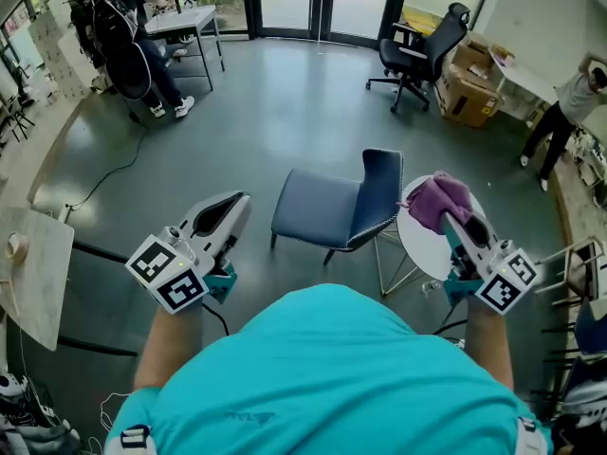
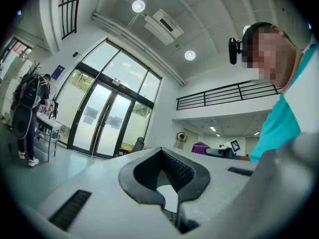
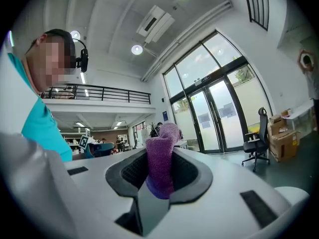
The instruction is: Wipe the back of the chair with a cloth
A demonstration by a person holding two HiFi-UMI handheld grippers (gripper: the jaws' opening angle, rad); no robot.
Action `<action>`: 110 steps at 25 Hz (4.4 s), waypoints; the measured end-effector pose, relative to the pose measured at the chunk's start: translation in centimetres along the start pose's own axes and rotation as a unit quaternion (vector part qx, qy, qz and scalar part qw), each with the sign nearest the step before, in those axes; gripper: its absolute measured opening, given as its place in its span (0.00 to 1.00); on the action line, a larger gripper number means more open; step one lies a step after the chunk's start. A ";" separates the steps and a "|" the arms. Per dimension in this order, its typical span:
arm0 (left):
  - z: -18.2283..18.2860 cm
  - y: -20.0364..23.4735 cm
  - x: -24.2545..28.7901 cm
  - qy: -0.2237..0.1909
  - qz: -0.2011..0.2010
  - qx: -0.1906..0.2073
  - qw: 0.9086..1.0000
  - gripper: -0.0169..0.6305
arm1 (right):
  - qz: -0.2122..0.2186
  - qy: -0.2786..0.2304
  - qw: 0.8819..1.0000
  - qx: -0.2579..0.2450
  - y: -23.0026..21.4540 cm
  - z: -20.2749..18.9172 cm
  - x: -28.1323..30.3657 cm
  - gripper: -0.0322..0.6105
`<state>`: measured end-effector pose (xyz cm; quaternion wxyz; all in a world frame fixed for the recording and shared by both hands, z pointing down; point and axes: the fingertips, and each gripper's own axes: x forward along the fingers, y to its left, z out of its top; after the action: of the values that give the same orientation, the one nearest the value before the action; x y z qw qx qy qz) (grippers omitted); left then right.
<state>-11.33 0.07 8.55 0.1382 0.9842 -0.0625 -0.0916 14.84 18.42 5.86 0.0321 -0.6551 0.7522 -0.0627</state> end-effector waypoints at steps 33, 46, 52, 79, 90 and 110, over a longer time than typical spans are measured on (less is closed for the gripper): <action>-6.0 -13.1 16.2 0.061 -0.009 0.005 0.998 0.02 | 0.066 0.009 0.996 0.061 -12.4 -2.2 -12.7 0.23; -4.8 8.1 14.2 0.031 -0.069 -0.065 0.995 0.02 | 0.009 0.054 0.998 0.029 -8.4 -3.6 6.8 0.23; -1.4 18.4 14.6 0.044 -0.094 -0.034 0.994 0.02 | -0.024 0.063 0.998 0.010 -8.1 -1.3 17.2 0.23; -5.2 -7.1 17.9 0.196 0.102 -0.151 0.964 0.02 | 0.129 0.431 0.865 -0.222 -26.8 -9.4 4.8 0.23; -10.5 -4.9 15.9 0.243 0.094 -0.161 0.952 0.02 | 0.174 0.521 0.766 -0.333 -29.8 -18.0 7.4 0.23; -14.6 -4.4 13.8 0.235 0.069 -0.186 0.952 0.02 | 0.218 0.614 0.647 -0.395 -28.3 -23.0 4.1 0.23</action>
<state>5.46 6.06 18.85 0.3352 0.9281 -0.0782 0.1417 38.99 11.75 32.66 -0.6866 -0.2344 0.6742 -0.1385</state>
